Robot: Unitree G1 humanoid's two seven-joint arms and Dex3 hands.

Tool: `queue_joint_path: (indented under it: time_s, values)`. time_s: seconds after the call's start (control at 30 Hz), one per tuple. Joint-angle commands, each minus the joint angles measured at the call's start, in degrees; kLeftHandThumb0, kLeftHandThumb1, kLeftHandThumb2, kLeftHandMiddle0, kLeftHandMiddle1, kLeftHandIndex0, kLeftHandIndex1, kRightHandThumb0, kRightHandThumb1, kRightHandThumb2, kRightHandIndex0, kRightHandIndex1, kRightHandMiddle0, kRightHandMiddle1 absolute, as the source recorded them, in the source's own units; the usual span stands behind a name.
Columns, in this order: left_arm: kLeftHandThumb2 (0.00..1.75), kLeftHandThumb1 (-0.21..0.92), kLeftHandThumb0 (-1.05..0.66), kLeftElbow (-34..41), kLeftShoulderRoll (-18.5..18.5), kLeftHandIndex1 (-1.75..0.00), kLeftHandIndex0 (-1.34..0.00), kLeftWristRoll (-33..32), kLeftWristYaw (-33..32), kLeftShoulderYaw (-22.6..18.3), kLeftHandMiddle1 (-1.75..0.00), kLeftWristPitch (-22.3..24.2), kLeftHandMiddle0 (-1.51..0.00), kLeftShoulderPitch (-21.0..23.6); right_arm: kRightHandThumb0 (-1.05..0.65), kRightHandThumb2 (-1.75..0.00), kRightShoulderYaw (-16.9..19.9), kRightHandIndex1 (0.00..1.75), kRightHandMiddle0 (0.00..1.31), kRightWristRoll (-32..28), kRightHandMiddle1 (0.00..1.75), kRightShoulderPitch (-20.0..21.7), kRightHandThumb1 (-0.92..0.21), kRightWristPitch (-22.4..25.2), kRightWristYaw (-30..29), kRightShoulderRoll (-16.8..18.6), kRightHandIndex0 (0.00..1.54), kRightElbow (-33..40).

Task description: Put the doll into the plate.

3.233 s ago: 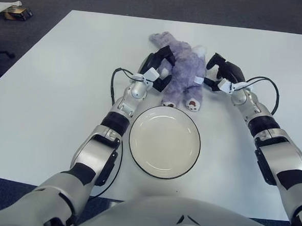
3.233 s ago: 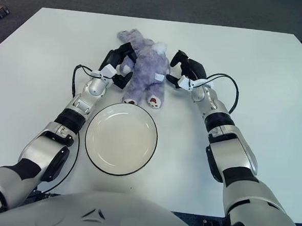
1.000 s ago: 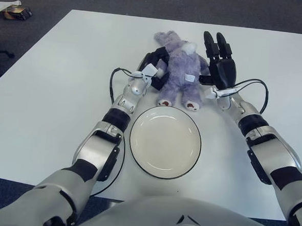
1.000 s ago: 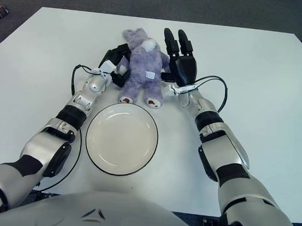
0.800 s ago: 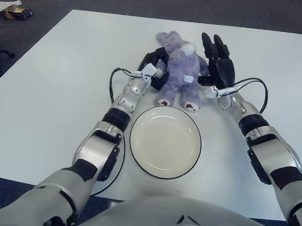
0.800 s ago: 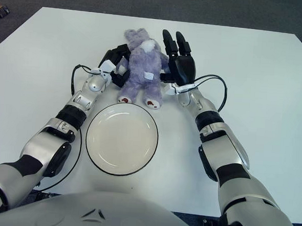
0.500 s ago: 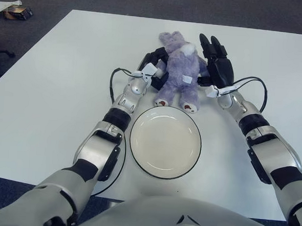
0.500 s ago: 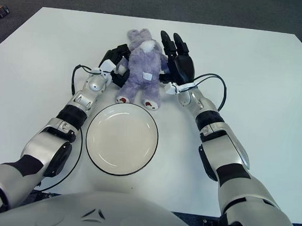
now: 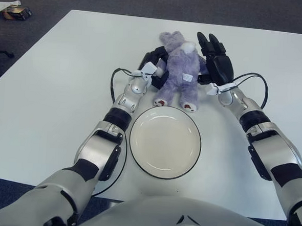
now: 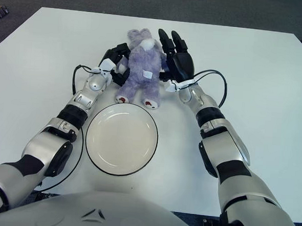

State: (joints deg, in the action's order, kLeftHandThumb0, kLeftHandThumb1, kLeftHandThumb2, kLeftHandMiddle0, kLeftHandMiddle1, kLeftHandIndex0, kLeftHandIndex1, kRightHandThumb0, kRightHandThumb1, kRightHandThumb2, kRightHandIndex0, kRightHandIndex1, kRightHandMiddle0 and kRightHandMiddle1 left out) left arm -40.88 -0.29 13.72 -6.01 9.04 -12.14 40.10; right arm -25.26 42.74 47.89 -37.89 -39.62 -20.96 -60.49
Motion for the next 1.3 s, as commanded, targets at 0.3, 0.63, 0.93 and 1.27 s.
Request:
queue_joint_path:
  time_s: [0.3, 0.63, 0.93, 1.27]
  values:
    - [1.74, -0.06, 0.0, -0.5, -0.7, -1.75, -0.68, -1.3, 1.5, -0.3, -1.73, -2.3, -0.87, 0.9, -0.91, -0.61, -5.0, 0.0, 0.0, 7.0, 0.1, 5.3, -0.61, -0.1, -9.3, -1.7, 0.0, -5.1]
    - [1.74, -0.06, 0.0, 0.1, -0.7, -1.75, -0.68, -2.3, 2.3, -0.5, -1.72, -3.6, -0.88, 0.6, -0.92, -0.6, -9.1, 0.0, 0.0, 11.5, 0.11, 6.9, -0.64, 1.5, -15.2, -3.4, 0.0, -7.1]
    - [1.73, -0.05, 0.0, 1.6, -1.2, -1.75, -0.68, -2.5, 2.1, -0.7, -1.74, -3.5, -0.86, 0.2, -0.92, -0.54, -15.8, 0.0, 0.0, 19.0, 0.04, 9.2, -0.71, 4.7, -25.3, -5.1, 0.0, -8.8]
    - [1.75, -0.06, 0.0, 2.1, -1.7, -1.75, -0.69, -3.4, 2.9, -1.3, -1.75, -4.7, -0.87, 0.1, -0.88, -0.49, -19.2, 0.0, 0.0, 20.8, 0.0, 10.7, -0.74, 6.3, -30.9, -4.3, 0.0, -11.5]
